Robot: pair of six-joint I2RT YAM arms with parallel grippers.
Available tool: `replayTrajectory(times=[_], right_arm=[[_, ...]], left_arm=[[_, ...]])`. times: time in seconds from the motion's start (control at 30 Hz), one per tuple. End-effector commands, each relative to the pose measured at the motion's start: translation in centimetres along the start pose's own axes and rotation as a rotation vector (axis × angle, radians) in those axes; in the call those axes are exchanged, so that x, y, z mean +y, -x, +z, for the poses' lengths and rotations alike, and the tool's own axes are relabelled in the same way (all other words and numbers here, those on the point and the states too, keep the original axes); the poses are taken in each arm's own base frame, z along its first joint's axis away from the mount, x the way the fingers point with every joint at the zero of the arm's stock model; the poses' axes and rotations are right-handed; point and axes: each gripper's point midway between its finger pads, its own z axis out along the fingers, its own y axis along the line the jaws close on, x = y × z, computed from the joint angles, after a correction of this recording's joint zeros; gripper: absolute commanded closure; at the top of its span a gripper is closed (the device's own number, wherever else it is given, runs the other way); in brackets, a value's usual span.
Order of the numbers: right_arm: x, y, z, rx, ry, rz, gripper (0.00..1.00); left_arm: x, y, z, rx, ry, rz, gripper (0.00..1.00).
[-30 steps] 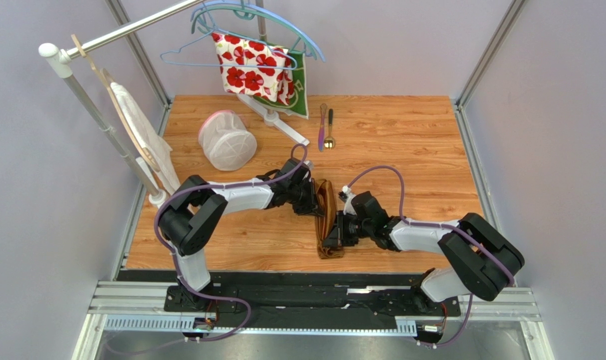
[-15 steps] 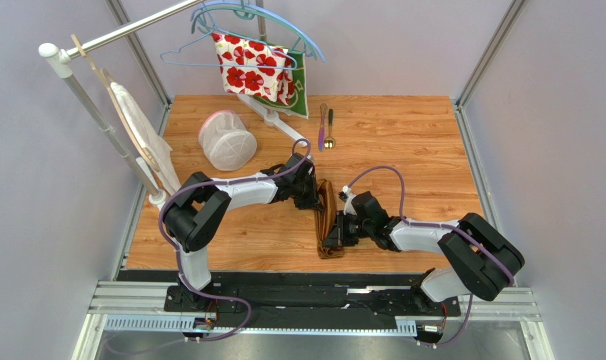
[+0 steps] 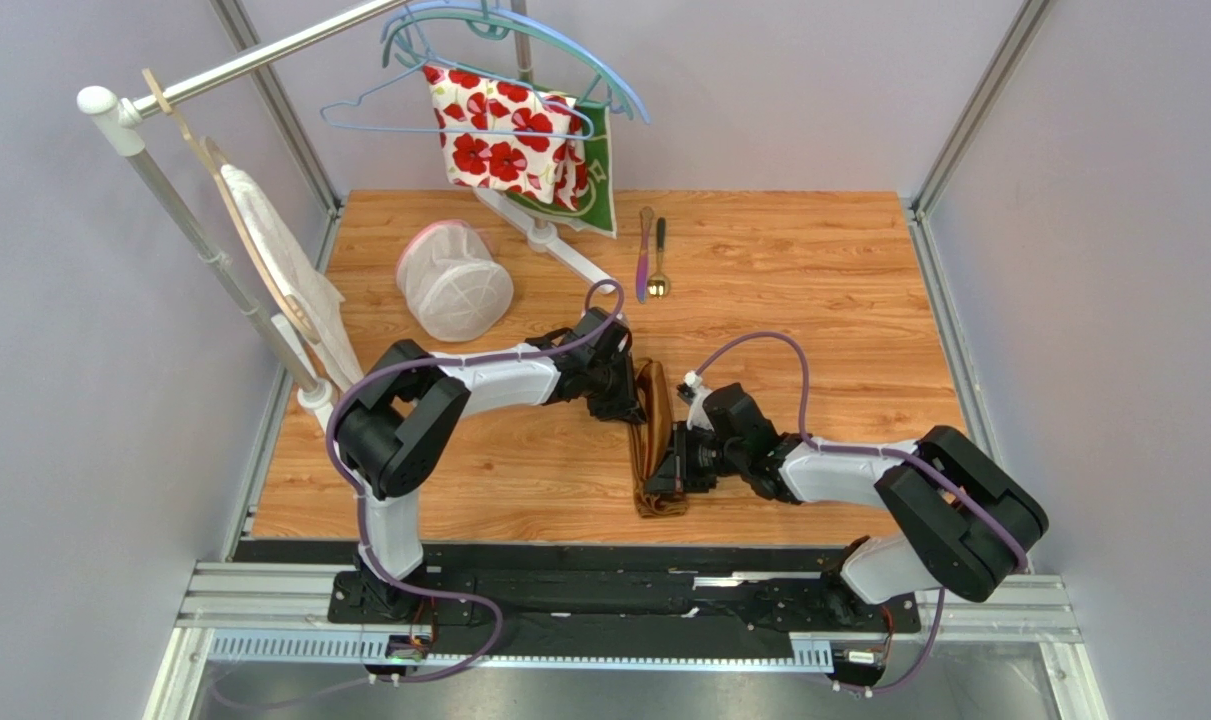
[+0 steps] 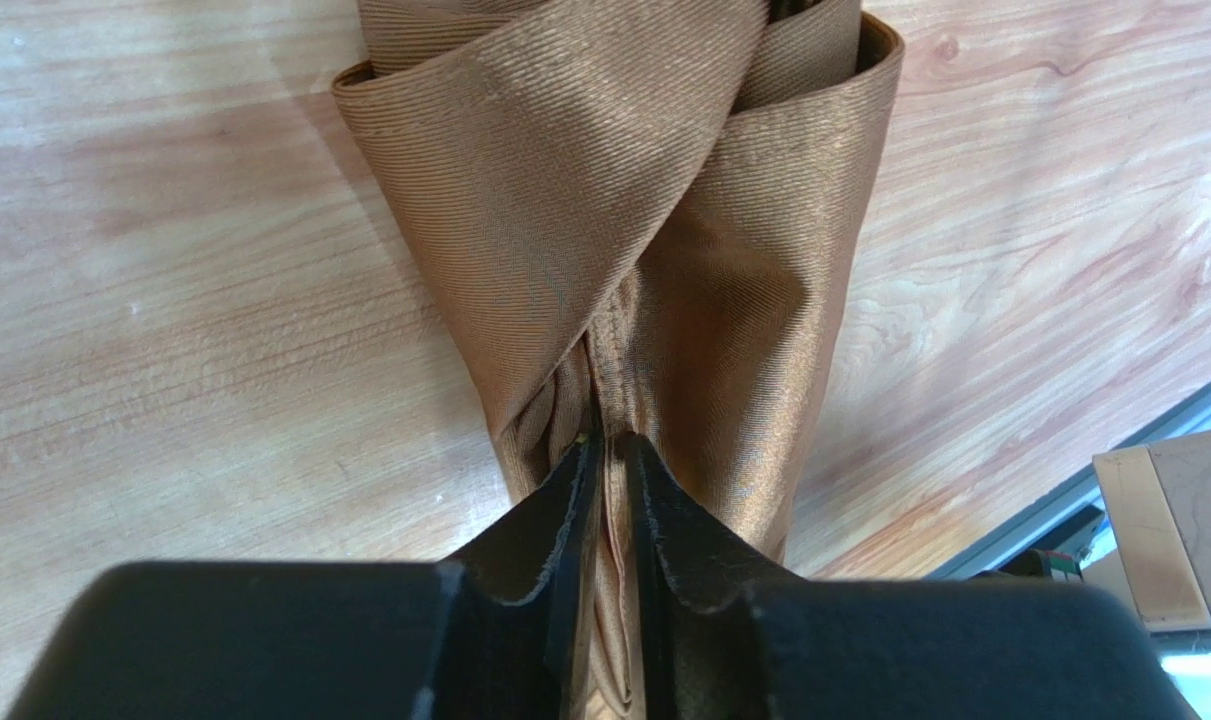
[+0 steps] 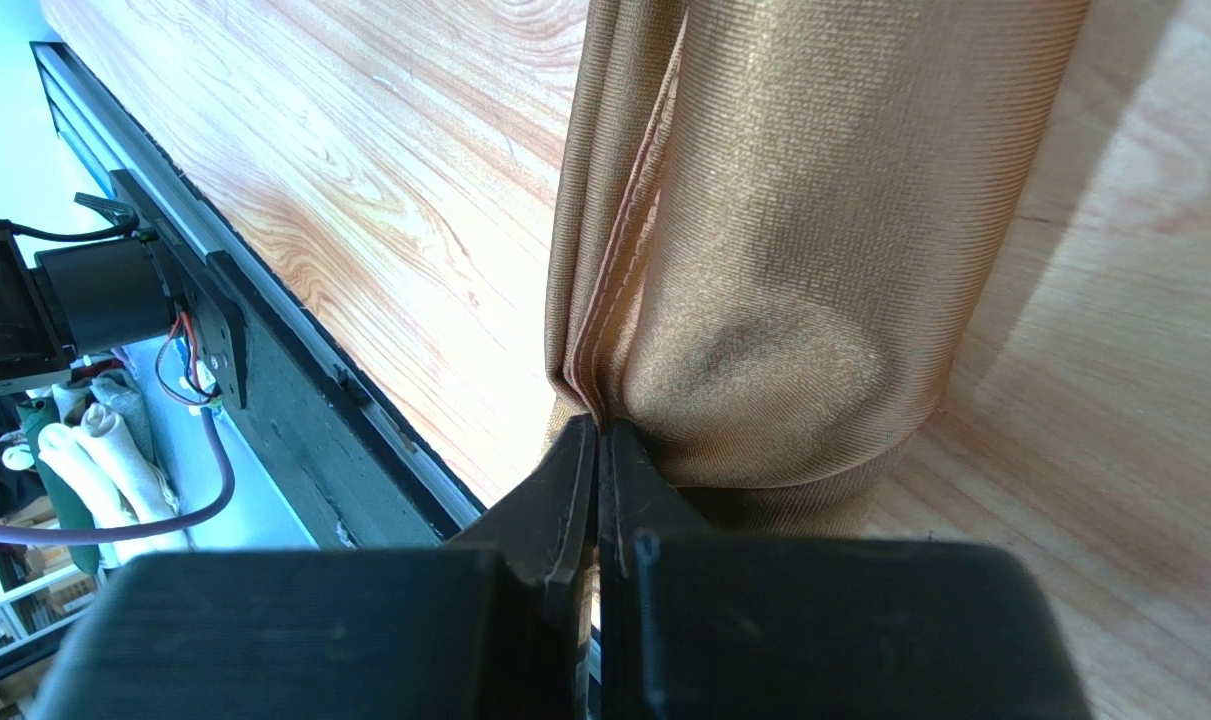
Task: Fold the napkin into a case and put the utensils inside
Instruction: Fold the smaller rectangle-folded napkin at the center of the board.
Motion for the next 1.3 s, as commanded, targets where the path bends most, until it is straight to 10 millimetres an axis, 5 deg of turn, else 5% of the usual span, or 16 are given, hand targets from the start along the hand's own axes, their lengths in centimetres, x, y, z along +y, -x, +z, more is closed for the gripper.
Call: replayTrajectory(times=[0.0, 0.17, 0.33, 0.8, 1.2, 1.27], right_arm=[[-1.5, -0.8, -0.1, 0.011, -0.046, -0.006, 1.00], [-1.5, -0.8, -0.1, 0.013, -0.043, -0.005, 1.00], [-1.5, -0.9, 0.0, 0.014, -0.043, -0.006, 1.00], [-1.6, -0.8, 0.0, 0.010, -0.045, -0.002, 1.00], [-0.6, -0.7, -0.6, 0.007, -0.017, -0.004, 1.00], [-0.3, -0.9, -1.1, 0.018, -0.013, -0.003, 0.91]], left_arm=[[-1.3, 1.1, 0.1, -0.025, -0.036, 0.016, 0.77], [-1.3, 1.2, 0.5, -0.019, -0.032, 0.010, 0.78], [-0.8, 1.4, 0.6, -0.018, 0.003, 0.012, 0.93], [0.0, 1.5, -3.4, -0.067, 0.063, 0.065, 1.00], [2.7, 0.3, -0.6, -0.015, 0.138, 0.054, 1.00], [2.7, 0.3, -0.4, -0.018, 0.133, 0.052, 1.00]])
